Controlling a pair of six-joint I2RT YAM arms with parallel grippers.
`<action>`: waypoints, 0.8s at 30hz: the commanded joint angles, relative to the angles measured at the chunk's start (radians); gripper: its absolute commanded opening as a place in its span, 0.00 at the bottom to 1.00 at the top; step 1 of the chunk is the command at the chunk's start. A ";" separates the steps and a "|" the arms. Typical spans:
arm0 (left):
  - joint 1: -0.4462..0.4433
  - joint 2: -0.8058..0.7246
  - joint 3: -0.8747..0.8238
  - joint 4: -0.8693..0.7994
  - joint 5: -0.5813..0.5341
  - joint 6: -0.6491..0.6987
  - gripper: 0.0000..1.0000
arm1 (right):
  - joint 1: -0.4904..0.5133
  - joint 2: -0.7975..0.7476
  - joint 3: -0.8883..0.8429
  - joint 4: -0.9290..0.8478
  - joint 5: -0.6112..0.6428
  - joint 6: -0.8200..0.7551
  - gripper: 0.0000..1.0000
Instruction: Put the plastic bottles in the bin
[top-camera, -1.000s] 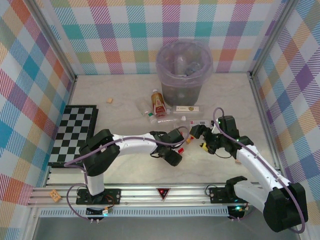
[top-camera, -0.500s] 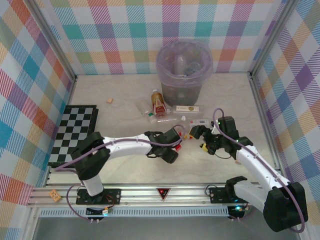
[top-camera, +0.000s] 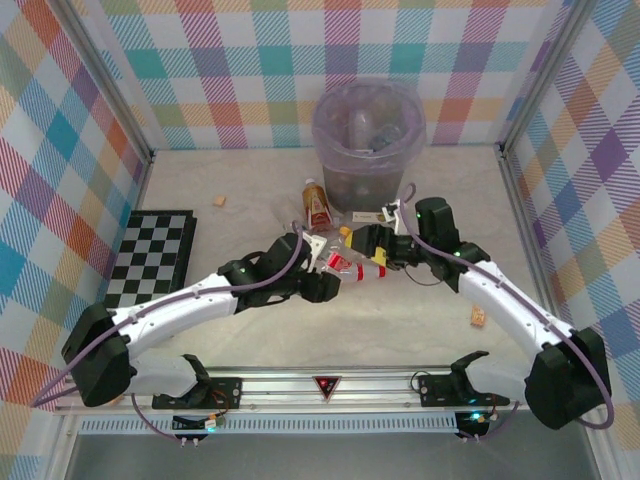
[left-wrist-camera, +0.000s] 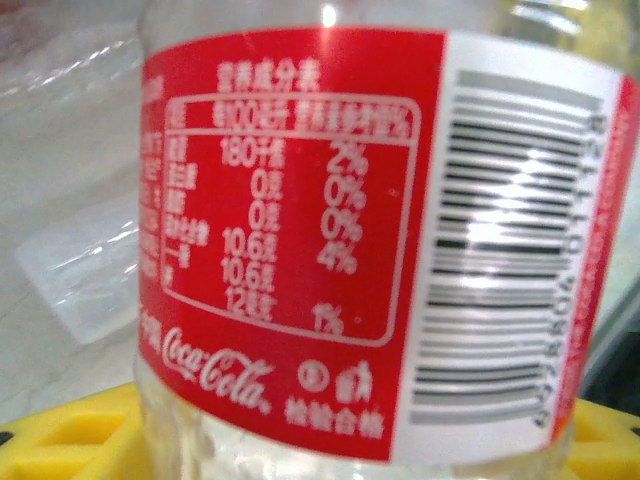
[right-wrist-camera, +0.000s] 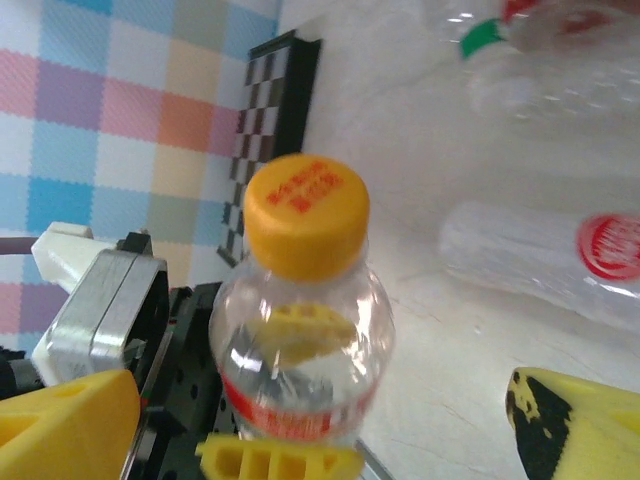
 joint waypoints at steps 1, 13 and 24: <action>0.017 -0.050 -0.022 0.110 0.106 -0.042 0.56 | 0.041 0.054 0.071 0.090 -0.096 -0.057 0.93; 0.032 -0.051 -0.023 0.203 0.113 -0.081 0.61 | 0.072 0.130 0.123 0.142 -0.073 -0.035 0.58; 0.032 -0.091 -0.019 0.156 0.049 -0.039 1.00 | 0.066 0.142 0.376 -0.253 0.225 -0.242 0.51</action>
